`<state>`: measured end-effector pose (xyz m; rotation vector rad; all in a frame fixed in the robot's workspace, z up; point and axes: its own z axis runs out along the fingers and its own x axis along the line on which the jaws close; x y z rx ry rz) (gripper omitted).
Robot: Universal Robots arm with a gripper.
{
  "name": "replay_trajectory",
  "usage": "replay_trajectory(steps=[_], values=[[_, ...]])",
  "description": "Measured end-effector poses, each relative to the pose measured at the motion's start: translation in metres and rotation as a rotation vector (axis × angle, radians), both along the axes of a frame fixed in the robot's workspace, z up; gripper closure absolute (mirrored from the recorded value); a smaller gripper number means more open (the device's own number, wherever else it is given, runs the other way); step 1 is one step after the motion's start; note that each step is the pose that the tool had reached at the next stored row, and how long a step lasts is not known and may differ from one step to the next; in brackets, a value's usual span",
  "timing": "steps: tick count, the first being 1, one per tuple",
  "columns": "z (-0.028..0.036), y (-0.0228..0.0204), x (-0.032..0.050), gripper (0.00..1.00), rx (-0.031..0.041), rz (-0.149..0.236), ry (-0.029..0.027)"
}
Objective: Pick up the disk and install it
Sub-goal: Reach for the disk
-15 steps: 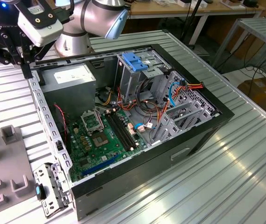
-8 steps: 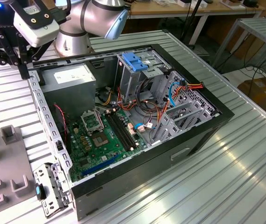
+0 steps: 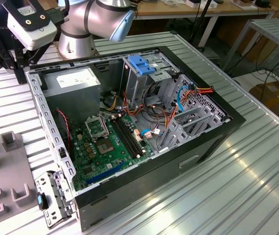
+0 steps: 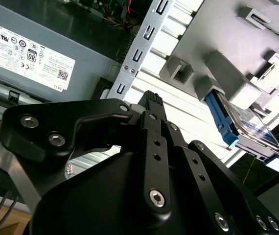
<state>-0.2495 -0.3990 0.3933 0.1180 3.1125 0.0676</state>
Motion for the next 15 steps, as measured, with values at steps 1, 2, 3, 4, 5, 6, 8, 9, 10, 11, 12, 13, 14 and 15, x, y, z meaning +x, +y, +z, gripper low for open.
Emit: replay_trajectory(steps=[1,2,3,4,5,6,8,9,10,11,12,13,14,15], values=[[0.0000,0.0000,-0.0007,0.89,0.0001,0.000,0.0000],[0.0000,0.0000,-0.0013,0.89,0.0001,0.000,-0.0001],[0.0000,0.0000,-0.0024,0.89,0.0001,0.000,-0.0001],[0.0000,0.0000,-0.0031,0.89,0.0000,0.000,0.0000],[0.0000,0.0000,-0.0043,0.89,0.0000,0.000,0.0000],[0.0000,0.0000,-0.0062,0.89,0.0001,0.000,-0.0001],[0.0000,0.0000,-0.0079,0.89,0.0001,0.000,0.0000],[0.0000,0.0000,-0.0087,0.89,0.0000,0.000,0.0000],[0.0000,0.0000,-0.0093,0.89,0.0000,0.000,0.0000],[0.0000,0.0000,-0.0104,0.89,0.0001,0.000,0.0000],[-0.0001,0.0000,-0.0119,0.89,0.0001,0.000,-0.0001],[0.0000,0.0000,-0.0128,0.89,0.0001,0.000,0.0000],[0.0000,0.0000,-0.0135,0.89,0.0000,0.000,0.0000],[0.0000,0.0000,-0.0141,0.89,0.0001,0.000,0.0000]])
